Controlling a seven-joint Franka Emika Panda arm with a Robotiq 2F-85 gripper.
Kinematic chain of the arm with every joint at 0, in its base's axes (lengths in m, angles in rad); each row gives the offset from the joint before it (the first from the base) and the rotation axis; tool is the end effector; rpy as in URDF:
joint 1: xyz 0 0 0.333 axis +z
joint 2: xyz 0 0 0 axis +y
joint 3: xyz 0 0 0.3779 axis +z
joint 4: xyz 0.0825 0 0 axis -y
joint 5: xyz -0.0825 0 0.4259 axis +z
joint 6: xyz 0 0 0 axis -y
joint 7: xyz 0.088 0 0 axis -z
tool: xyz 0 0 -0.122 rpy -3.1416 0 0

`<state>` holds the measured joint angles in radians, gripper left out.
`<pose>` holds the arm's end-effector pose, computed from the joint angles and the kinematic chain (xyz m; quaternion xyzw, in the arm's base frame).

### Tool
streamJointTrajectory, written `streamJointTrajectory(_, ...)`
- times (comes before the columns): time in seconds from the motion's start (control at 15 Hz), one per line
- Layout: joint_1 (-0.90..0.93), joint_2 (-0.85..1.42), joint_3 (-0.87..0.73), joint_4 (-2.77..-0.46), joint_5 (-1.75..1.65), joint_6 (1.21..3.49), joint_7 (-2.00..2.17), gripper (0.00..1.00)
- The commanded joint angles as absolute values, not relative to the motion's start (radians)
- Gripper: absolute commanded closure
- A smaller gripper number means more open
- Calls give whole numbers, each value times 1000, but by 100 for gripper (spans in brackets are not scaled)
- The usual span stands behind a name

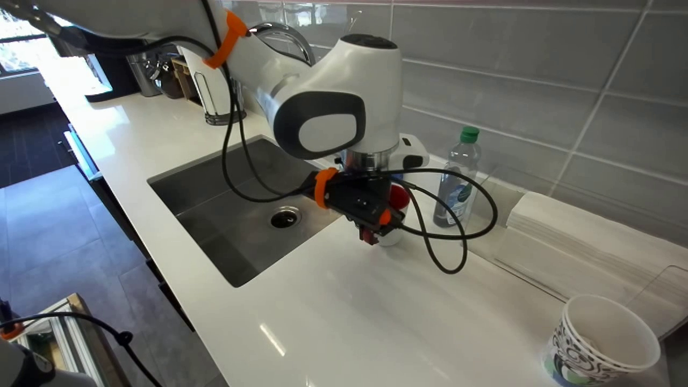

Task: Pour the water in the mug, into the sink

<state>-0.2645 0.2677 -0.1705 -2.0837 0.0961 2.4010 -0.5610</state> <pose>0.5772 -0.2629 0.3194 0.9991 0.0320 0.0293 0.0034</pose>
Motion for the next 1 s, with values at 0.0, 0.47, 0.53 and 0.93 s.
streamJointTrajectory(0.0, -288, 279, -153, -2054, 94, 2397, -584, 95)
streamJointTrajectory(0.47, -285, 269, -154, -2049, 85, 2387, -579, 35)
streamJointTrajectory(0.53, -281, 261, -157, -2051, 76, 2382, -565, 27)
streamJointTrajectory(0.93, -251, 106, -174, -2151, 22, 2238, -444, 0)
